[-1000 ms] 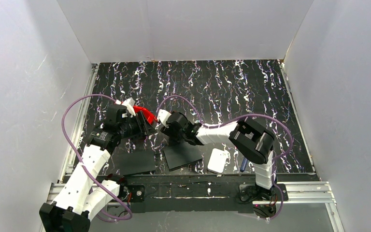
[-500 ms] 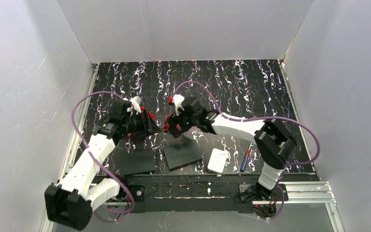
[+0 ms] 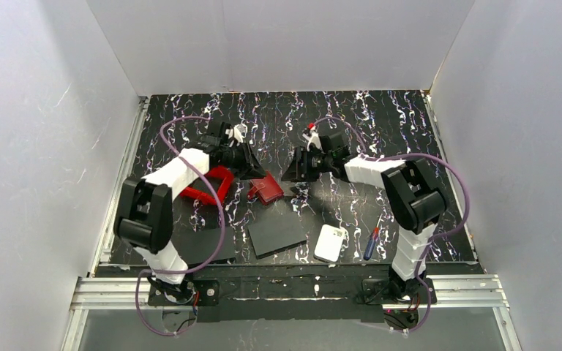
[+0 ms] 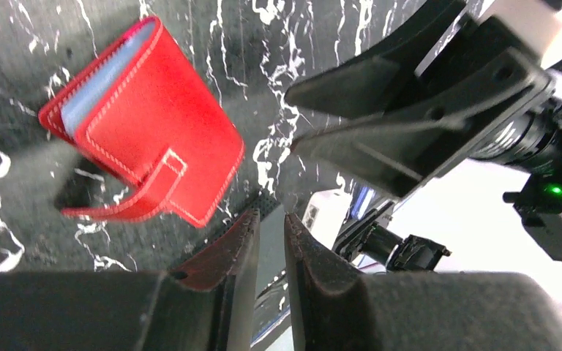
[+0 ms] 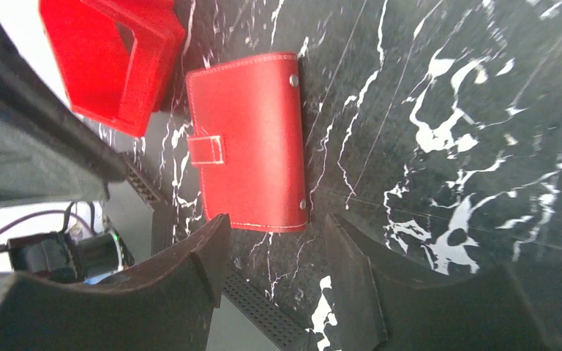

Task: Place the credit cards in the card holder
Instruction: Close the card holder at the center of the board.

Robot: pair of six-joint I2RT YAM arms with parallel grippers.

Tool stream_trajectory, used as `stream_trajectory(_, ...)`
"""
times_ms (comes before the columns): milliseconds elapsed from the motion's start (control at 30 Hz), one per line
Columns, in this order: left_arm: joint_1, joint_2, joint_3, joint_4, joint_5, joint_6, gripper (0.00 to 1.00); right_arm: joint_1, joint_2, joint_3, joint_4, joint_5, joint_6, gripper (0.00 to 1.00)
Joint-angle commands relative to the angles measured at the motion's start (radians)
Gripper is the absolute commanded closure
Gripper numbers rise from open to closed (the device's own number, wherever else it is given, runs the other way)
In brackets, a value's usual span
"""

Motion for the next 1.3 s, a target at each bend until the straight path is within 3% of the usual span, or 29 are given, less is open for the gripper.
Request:
stream_trajectory(0,-0.004,0.086,0.039,-0.003,0.035,0.039,0.83,0.007,0.052,0.032,0.109,-0.129,0.081,0.39)
stream_trajectory(267,-0.004,0.114,-0.045,-0.043,-0.105,0.139,0.88,-0.003,0.141,0.037,0.181,-0.178,0.132,0.37)
stream_trajectory(633,-0.003,0.128,-0.163,0.000,-0.176,0.128,0.92,0.024,0.219,0.031,0.292,-0.218,0.197,0.35)
stream_trajectory(900,-0.004,0.097,-0.157,-0.010,-0.186,0.133,0.92,0.095,0.261,0.035,0.459,-0.206,0.326,0.52)
stream_trajectory(967,-0.004,0.080,-0.148,-0.021,-0.177,0.136,0.90,0.099,0.250,0.034,0.429,-0.175,0.305,0.63)
stream_trajectory(1067,0.002,0.008,-0.132,-0.045,-0.128,0.147,0.83,0.065,0.212,0.005,0.430,-0.187,0.349,0.95)
stream_trajectory(1100,0.008,-0.034,-0.130,-0.046,-0.103,0.154,0.78,0.046,0.192,-0.021,0.484,-0.208,0.399,0.99)
stream_trajectory(1267,0.070,-0.234,-0.133,-0.002,0.088,0.144,0.47,-0.029,0.098,-0.100,0.802,-0.363,0.687,0.99)
